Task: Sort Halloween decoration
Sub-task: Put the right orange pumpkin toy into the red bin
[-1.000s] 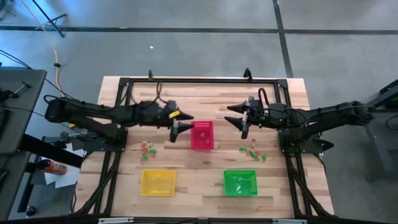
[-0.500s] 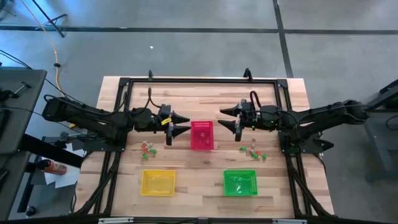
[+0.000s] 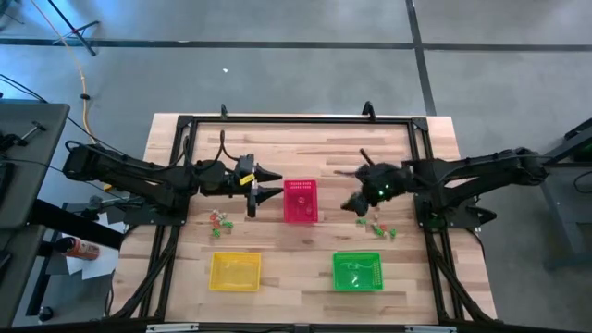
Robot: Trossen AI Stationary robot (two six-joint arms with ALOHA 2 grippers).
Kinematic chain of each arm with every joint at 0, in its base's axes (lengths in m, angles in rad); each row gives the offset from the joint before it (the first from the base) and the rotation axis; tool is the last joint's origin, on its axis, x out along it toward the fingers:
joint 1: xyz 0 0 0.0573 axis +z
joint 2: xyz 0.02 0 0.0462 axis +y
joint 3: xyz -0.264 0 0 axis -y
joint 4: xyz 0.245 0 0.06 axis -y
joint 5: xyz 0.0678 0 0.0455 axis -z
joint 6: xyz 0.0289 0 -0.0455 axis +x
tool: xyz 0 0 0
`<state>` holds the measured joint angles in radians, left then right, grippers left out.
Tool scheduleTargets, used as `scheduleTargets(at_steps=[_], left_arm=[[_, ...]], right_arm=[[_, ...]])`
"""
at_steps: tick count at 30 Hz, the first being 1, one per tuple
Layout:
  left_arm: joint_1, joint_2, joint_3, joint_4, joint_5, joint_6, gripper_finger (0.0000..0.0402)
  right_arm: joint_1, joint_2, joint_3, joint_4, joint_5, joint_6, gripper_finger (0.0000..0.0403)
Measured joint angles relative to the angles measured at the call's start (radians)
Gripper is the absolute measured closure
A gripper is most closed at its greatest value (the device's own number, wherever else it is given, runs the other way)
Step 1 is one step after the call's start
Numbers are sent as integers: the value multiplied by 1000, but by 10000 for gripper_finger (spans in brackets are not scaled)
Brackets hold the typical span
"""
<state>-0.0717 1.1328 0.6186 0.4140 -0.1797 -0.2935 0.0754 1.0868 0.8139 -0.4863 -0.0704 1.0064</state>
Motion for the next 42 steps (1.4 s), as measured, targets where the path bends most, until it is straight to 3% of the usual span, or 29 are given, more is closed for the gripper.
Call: scheduleTargets(at_steps=[6, 12, 17, 22, 36, 42], left_arm=[[0, 0, 0, -2, -14, -8, 204], [0, 0, 0, -6, -14, -9, 204], [0, 0, 0, -6, -14, -9, 204], [0, 0, 0, -5, -14, -10, 204], [0, 0, 0, -6, -14, -10, 204], [0, 0, 1, -27, -14, -10, 204]], right_arm=[[118, -1, -93, -269, -19, 321, 159], [194, 0, -252, -267, -50, 634, 159], [196, 0, -312, -266, -38, 761, 159], [193, 1, -322, -242, 8, 775, 159], [193, 163, -315, -169, 31, 835, 159], [193, 175, -294, -194, 27, 825, 159]])
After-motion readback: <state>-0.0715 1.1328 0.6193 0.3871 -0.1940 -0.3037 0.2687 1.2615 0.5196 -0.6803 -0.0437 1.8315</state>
